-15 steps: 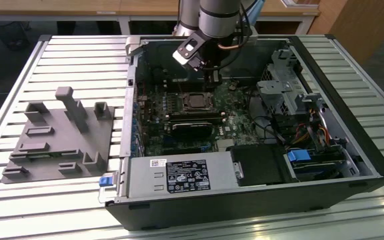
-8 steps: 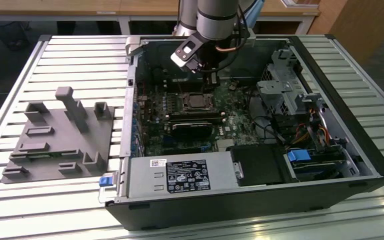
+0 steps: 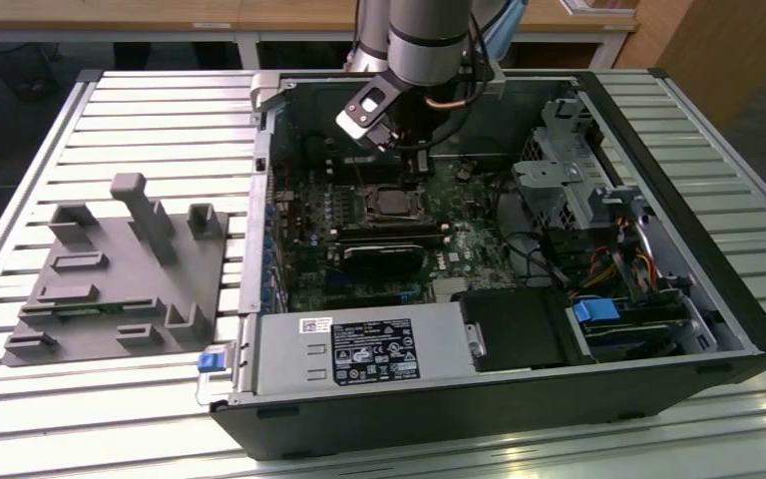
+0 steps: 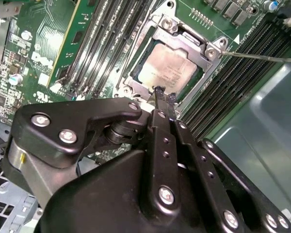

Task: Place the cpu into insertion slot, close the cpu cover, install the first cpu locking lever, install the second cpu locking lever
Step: 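Close the cpu cover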

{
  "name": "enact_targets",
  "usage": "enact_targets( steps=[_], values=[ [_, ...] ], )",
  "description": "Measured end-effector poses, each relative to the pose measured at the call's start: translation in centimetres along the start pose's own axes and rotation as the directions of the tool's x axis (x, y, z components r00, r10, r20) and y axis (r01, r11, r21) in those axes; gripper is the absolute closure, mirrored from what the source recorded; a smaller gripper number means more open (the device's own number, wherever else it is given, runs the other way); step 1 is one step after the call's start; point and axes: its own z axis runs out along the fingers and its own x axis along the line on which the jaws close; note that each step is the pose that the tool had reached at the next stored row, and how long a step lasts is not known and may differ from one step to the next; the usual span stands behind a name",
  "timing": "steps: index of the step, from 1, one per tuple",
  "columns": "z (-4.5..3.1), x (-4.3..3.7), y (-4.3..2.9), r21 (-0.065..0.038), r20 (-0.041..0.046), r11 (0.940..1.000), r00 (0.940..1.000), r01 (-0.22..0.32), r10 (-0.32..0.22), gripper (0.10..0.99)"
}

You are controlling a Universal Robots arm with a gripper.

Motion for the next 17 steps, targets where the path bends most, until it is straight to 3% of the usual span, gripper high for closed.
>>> enact_targets(
  steps=[7,14,17],
  values=[
    [0.67,-0.04,-0.44,0.000,-0.0001,1.0000,1.0000,0.001,-0.001,0.980],
    [1.03,-0.04,-1.90,0.000,-0.0001,1.0000,1.0000,0.005,-0.005,0.980],
    [1.17,-0.04,-2.08,0.000,-0.0003,1.0000,1.0000,0.005,-0.005,0.980]
  ],
)
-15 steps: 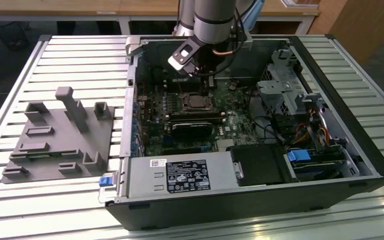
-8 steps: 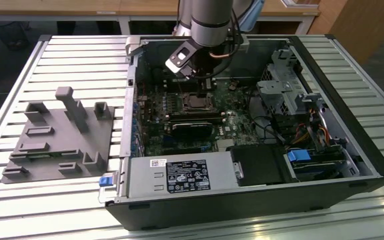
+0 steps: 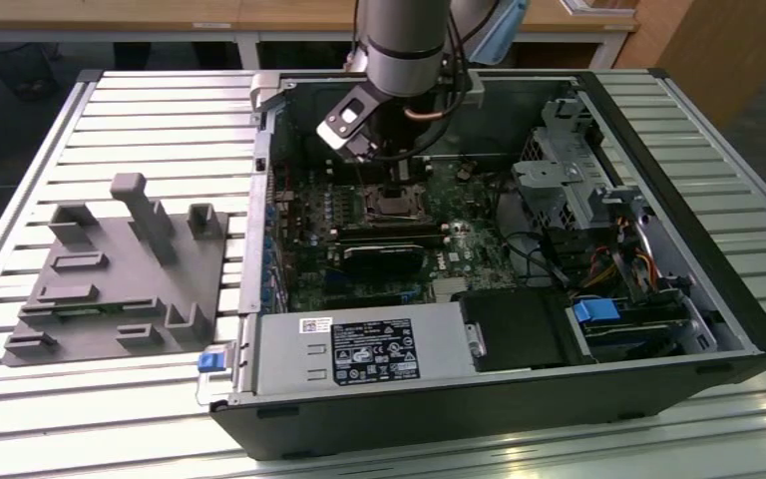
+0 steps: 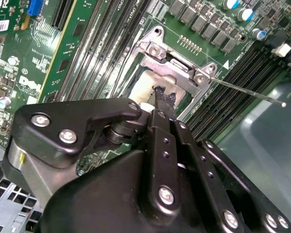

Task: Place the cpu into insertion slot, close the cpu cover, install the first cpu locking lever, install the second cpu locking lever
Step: 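Close the cpu cover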

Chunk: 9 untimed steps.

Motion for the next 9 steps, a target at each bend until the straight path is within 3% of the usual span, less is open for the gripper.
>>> enact_targets(
  steps=[9],
  values=[
    [0.40,-0.01,-0.62,0.000,-0.0007,1.0000,1.0000,0.000,0.000,0.980]
  ],
)
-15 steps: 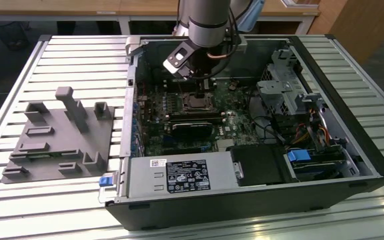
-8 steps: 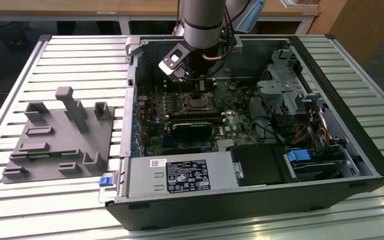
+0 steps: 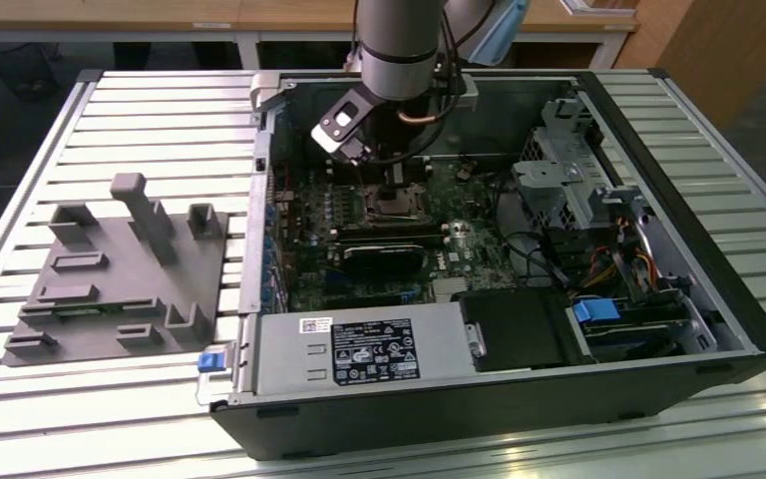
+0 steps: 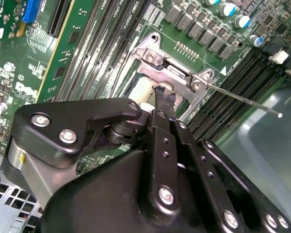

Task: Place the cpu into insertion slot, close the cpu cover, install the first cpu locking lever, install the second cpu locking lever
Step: 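Close the cpu cover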

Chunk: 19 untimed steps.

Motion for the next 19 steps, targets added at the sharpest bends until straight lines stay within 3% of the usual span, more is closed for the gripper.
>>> enact_targets(
  steps=[19],
  values=[
    [0.55,0.00,-0.85,0.000,-0.0004,0.9999,0.9999,0.013,-0.013,0.980]
  ],
)
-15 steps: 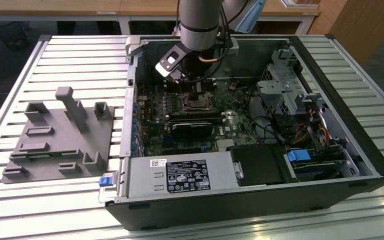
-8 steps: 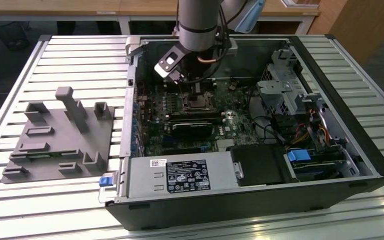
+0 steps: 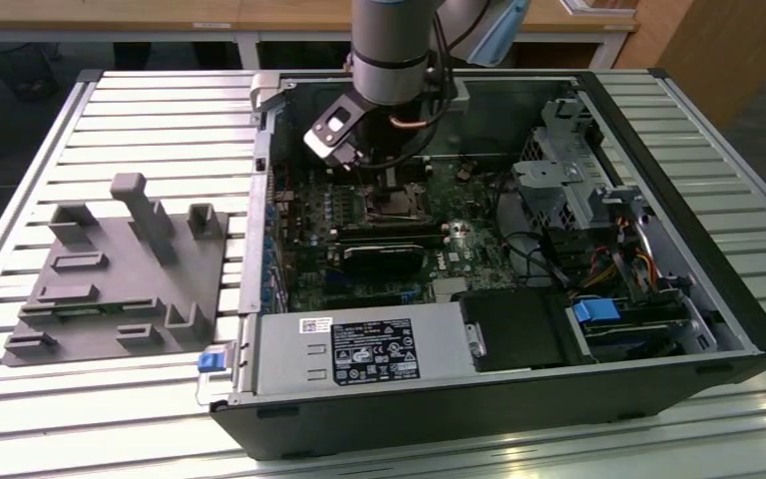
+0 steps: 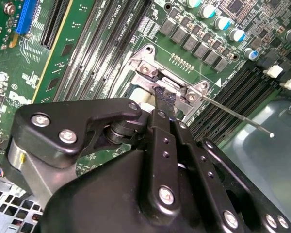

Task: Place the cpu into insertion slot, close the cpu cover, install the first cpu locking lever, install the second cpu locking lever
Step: 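Close the cpu cover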

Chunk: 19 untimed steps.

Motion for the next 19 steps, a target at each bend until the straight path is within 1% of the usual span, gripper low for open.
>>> enact_targets(
  steps=[12,16,19],
  values=[
    [0.66,0.00,-0.15,0.000,-0.0003,1.0000,1.0000,0.002,-0.002,0.980],
    [0.83,0.00,0.01,0.001,0.0006,1.0000,1.0000,0.002,-0.002,0.980],
    [0.90,0.03,0.15,-0.001,0.0002,1.0000,1.0000,0.002,-0.002,0.980]
  ],
)
